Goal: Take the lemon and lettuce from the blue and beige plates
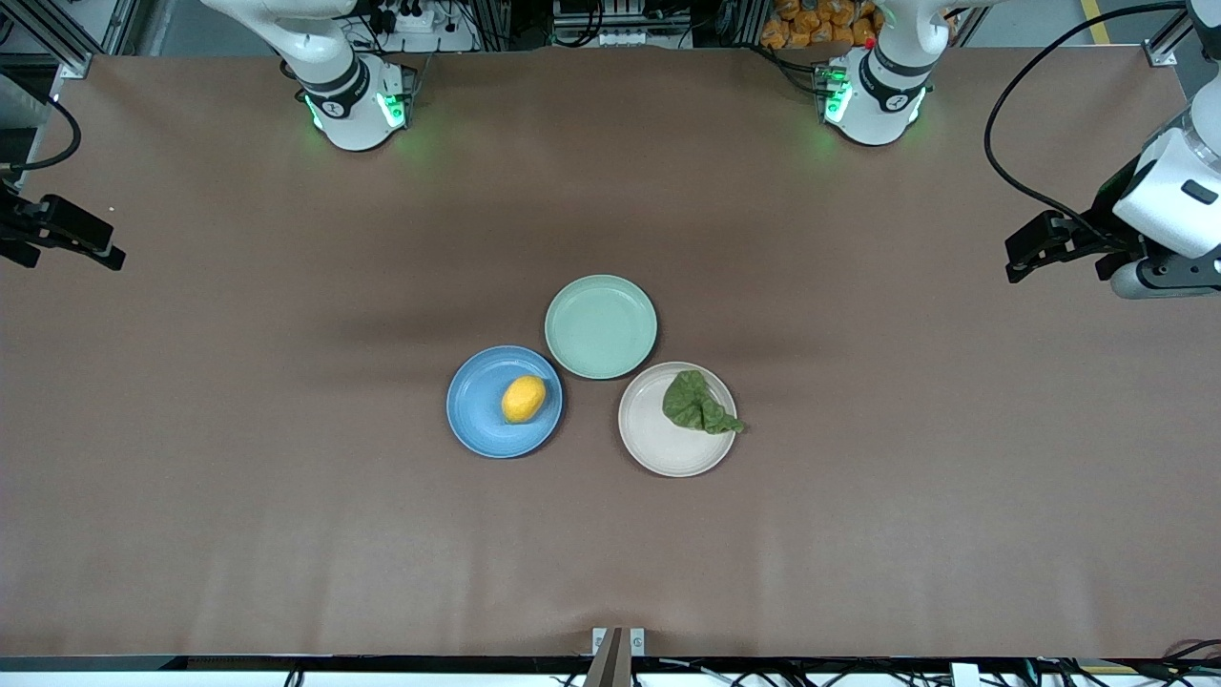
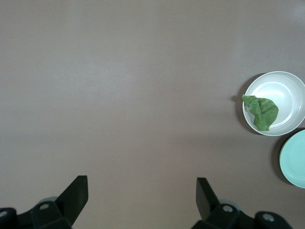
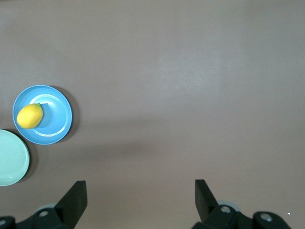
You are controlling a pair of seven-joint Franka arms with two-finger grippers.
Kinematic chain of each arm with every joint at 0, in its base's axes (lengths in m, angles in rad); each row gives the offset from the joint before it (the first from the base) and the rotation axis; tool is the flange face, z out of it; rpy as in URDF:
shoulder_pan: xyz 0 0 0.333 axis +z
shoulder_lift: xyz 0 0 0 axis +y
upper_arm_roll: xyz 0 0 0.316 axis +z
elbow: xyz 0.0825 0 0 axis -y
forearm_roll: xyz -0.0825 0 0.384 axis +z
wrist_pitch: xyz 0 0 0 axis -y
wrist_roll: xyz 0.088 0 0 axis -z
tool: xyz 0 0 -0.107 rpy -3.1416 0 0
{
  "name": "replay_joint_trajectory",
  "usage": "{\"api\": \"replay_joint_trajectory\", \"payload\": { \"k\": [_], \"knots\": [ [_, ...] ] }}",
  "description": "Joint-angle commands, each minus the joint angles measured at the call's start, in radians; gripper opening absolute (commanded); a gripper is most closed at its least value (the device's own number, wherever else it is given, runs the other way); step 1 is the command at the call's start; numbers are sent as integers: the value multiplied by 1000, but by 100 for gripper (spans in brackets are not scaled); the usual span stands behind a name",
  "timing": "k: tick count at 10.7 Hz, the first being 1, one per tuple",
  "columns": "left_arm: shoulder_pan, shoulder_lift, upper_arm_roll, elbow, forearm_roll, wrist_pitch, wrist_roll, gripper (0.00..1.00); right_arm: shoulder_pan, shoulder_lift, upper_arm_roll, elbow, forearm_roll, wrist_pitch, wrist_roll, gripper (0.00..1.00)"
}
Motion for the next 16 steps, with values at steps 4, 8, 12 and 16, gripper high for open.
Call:
{"api": "replay_joint_trajectory", "payload": {
  "k": [4, 8, 12, 16],
  "knots": [
    [7, -6, -2, 5, 1, -9, 11, 100, -9, 5, 12, 8, -4, -14, 19, 100],
    [-19, 31, -16, 3, -33, -3, -6, 100, 11, 11, 14, -16, -1, -5, 22, 100],
    [-104, 135, -18, 3, -140, 132, -91, 100, 133, 77, 12, -27, -4, 62, 216, 100],
    [-279, 278, -15, 5, -129, 319, -338, 100, 273, 213, 14, -27, -30, 190, 523, 100]
  ]
}}
